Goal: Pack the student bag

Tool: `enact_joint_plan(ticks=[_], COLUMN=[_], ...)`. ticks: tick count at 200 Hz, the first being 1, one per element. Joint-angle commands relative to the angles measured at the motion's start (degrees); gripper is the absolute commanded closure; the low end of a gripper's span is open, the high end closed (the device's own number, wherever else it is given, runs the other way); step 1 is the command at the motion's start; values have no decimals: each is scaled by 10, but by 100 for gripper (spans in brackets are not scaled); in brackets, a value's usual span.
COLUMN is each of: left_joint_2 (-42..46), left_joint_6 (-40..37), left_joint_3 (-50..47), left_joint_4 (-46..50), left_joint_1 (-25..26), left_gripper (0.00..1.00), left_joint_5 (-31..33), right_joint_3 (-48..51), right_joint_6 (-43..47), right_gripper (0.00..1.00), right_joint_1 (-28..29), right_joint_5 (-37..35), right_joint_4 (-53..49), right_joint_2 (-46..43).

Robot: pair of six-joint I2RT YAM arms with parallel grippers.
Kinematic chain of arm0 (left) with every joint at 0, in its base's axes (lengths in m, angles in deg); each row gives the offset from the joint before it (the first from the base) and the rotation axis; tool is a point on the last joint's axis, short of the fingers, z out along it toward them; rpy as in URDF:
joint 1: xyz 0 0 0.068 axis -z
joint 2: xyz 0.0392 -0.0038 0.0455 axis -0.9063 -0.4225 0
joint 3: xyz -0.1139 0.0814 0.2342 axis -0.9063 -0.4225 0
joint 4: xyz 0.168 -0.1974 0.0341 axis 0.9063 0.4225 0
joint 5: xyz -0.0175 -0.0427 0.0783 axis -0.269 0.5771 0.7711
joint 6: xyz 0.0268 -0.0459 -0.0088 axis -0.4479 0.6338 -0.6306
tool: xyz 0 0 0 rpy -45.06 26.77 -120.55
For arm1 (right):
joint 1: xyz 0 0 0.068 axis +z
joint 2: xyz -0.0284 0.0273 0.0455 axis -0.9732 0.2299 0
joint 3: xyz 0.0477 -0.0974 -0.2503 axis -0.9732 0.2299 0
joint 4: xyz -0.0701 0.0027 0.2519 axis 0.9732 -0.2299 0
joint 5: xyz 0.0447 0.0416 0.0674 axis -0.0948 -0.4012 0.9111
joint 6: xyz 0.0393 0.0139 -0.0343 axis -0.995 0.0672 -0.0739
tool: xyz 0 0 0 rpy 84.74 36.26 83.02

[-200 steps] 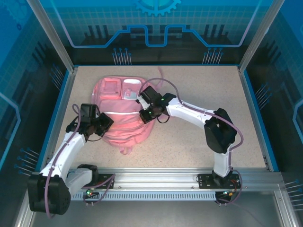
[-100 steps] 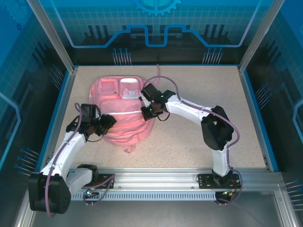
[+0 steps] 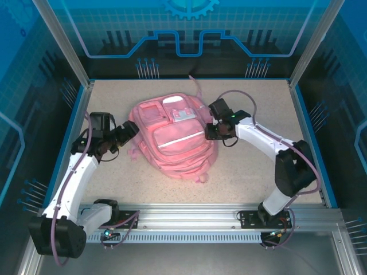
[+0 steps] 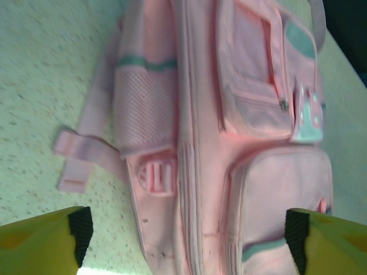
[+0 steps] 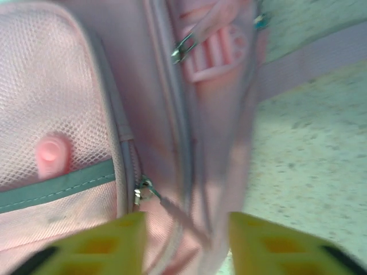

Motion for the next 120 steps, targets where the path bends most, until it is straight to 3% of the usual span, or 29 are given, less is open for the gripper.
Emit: enact_joint_plan(ticks=[1, 38, 61, 89, 120], left_joint_2=[13, 52, 67, 95, 96], left_joint_6=[-37, -69, -111, -170, -204], left_joint_3=[27, 4, -46, -145, -214], left_joint_4=[10, -52, -123, -252, -314], left_joint_1=[-8, -12, -15, -14, -15], left_gripper=[3, 1, 1, 1, 1], left_joint_5=[112, 260, 324, 331, 340], right_joint_3=[1, 3, 16, 61, 169], right_joint_6=[-20, 9, 19, 29, 92], right_gripper=[31, 1, 0, 0, 0], right_joint_1=[-8, -25, -60, -108, -145], right_joint_5=[-53, -151, -211, -263, -239], right_joint_4=[-4, 33, 55, 103, 220], right_joint_2=[-75, -168, -192, -198, -205])
